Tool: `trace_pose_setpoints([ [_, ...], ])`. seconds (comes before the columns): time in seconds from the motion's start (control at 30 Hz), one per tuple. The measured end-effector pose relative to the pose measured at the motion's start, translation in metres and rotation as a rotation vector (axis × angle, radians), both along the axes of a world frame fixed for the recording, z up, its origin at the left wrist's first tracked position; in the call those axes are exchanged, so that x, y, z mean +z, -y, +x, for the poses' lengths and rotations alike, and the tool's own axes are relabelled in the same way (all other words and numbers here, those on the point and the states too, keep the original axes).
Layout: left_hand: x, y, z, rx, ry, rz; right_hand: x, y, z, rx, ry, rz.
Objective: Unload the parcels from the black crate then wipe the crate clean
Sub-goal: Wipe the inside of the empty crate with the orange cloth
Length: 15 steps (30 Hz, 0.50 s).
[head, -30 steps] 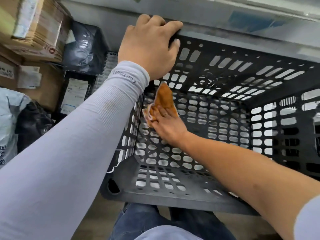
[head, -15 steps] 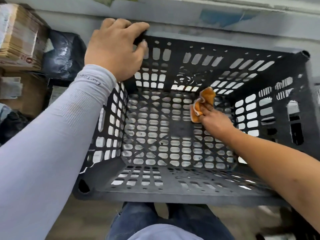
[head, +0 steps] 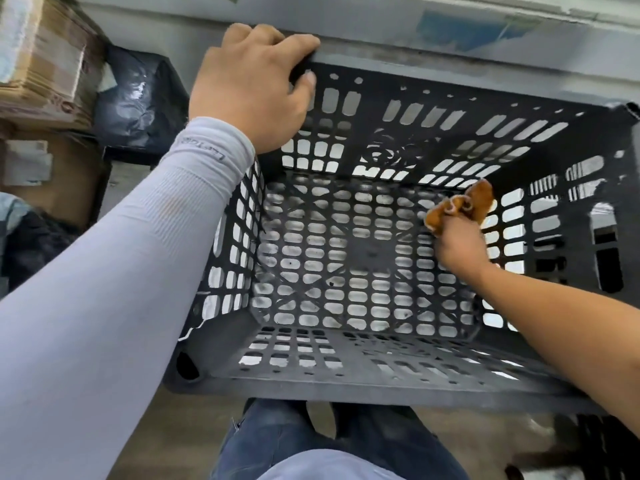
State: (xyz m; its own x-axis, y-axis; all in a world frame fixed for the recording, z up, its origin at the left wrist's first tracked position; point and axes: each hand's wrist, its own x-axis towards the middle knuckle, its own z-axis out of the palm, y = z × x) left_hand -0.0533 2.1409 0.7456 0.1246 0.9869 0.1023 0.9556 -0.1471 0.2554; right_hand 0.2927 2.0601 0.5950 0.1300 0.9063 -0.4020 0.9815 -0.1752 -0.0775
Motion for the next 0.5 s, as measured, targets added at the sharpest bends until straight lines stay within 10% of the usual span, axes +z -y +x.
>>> trace_pose_setpoints([
  [0.23,-0.001,0.0,0.0,0.003,-0.004,0.002,-0.004,0.008,-0.136,0.015,-0.33,-0.003],
  [0.5,0.001,0.001,0.0,-0.002,-0.005,0.0,-0.019,0.067,-0.22,0.765,-0.354,-0.133],
])
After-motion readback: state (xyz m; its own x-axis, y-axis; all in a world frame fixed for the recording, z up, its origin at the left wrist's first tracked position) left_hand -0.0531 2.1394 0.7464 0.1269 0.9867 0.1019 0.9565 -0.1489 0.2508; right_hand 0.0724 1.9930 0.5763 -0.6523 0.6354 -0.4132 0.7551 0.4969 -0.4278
